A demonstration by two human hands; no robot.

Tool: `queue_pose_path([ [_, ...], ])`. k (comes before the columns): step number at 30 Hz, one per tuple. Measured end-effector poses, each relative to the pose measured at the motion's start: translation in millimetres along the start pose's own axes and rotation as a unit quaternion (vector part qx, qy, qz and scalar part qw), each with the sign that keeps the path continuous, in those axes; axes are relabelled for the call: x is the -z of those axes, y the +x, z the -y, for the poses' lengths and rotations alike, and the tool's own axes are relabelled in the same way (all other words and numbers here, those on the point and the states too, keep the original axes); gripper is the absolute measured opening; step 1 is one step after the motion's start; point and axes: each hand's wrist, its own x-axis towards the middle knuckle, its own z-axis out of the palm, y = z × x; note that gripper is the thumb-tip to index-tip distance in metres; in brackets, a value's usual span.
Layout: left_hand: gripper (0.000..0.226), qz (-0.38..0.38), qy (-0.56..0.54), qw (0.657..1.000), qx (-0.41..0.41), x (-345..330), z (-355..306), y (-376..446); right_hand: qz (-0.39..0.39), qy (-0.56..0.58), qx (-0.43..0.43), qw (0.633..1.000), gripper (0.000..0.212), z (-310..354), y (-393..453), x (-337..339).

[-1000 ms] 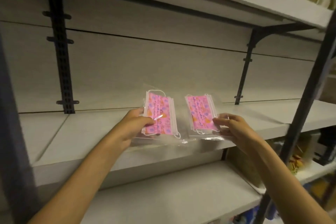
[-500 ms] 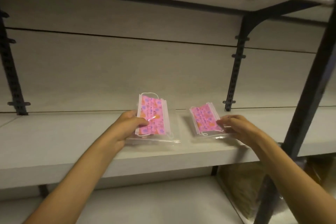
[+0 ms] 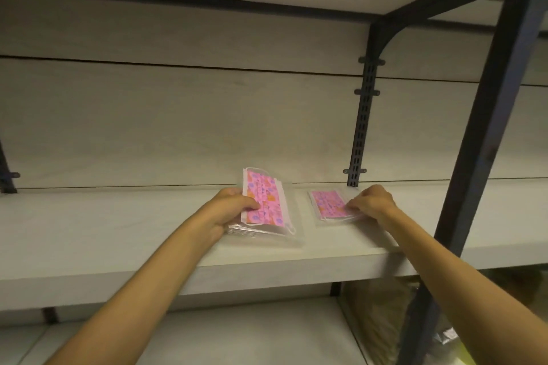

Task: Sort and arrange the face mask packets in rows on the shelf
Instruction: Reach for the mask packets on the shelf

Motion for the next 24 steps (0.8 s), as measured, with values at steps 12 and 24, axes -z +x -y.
queue_pose_path([
  [12, 0.022, 0.034, -0.029, 0.998, 0.047, -70.4, -17.1, 58.7, -0.058, -0.060, 0.077, 0.994, 0.039, -4.9, 18.4, 1.0],
  [24, 0.041, -0.020, 0.176, 0.984, 0.001, -127.9, -6.5, 102.6, -0.036, -0.081, 0.086, 0.992, 0.034, -11.4, 23.4, 10.7],
])
